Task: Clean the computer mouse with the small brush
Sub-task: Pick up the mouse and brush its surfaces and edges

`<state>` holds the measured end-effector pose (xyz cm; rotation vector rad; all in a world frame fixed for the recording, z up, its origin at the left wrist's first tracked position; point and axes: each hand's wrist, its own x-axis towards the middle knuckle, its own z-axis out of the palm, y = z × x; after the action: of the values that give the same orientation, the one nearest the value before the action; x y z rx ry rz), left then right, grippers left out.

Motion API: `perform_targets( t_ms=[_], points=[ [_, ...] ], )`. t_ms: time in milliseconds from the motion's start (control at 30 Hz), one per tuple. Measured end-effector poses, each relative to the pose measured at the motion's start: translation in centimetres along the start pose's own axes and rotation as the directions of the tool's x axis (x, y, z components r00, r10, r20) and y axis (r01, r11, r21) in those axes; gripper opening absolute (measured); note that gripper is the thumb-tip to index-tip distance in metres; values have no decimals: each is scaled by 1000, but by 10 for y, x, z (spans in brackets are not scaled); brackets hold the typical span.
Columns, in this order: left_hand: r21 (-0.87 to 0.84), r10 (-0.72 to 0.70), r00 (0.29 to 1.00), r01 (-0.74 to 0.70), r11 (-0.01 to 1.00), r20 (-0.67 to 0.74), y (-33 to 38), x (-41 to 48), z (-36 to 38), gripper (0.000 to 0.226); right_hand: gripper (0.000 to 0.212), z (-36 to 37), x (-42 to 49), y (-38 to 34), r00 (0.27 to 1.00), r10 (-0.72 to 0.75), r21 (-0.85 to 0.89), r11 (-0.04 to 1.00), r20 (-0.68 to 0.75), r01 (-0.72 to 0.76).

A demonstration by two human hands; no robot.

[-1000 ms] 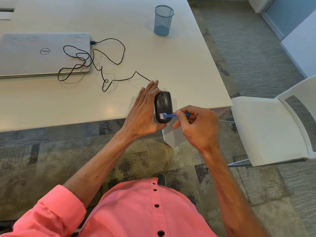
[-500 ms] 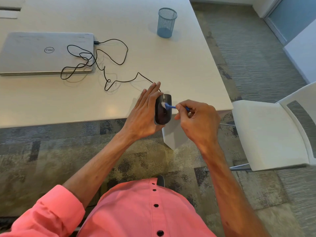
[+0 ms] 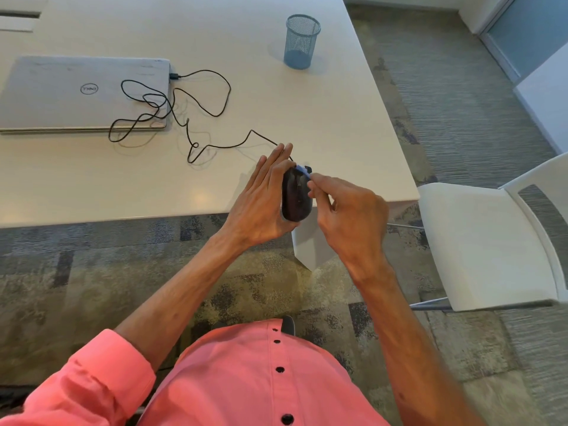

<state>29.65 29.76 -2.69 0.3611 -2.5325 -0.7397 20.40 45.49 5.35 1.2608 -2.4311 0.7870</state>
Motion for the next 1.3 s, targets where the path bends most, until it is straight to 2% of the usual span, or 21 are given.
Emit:
perform_targets(
  t_ms=[67,233,367,433,500,633,700,767,800,933,1067,1167,1300],
  points=[
    [-9,-10,1000,10,1000,-3,-1,0,0,103,23,2,-3,-4,998,-63,3,998,32,63],
    [10,-22,1000,21,1000,19,-6,-1,-1,104,8,-3,-4,2,980,-135,19,991,143,134],
    [12,-22,1000,22,1000,18,-6,0,-1,105,17,-6,-3,4,992,-112,54,993,62,109],
    [10,-25,1000,24,1000,15,-6,1,-1,103,28,-6,0,6,995,-103,-15,995,5,104],
    [9,-26,1000,26,1000,14,-6,1,0,104,29,-3,2,7,991,-131,-68,989,25,133],
    [3,-27,999,27,1000,18,-7,2,-1,108,16,-6,1,0,960,-241,-81,964,141,253],
    [17,-29,999,29,999,34,-8,1,-2,111,7,-15,4,-2,907,-264,-125,939,328,319],
    [11,-44,998,44,999,42,-6,0,-2,114,13,-20,6,-1,809,-209,-177,917,549,358],
    [3,-50,998,50,999,44,-6,-1,-2,116,16,-22,6,0,800,-193,-187,916,569,354],
    [-8,-59,998,59,998,21,-9,0,-5,117,16,-26,3,5,911,-249,-137,942,328,307],
    [-14,-65,998,65,998,13,-11,3,-5,119,17,-22,5,5,962,-255,-71,962,92,262],
    [-20,-50,999,50,999,5,-11,4,-3,122,23,-16,2,5,956,-277,-114,951,99,288],
    [-21,-67,998,67,998,3,-9,5,-1,122,2,-20,-2,5,935,-288,-130,939,206,318]
  ],
)
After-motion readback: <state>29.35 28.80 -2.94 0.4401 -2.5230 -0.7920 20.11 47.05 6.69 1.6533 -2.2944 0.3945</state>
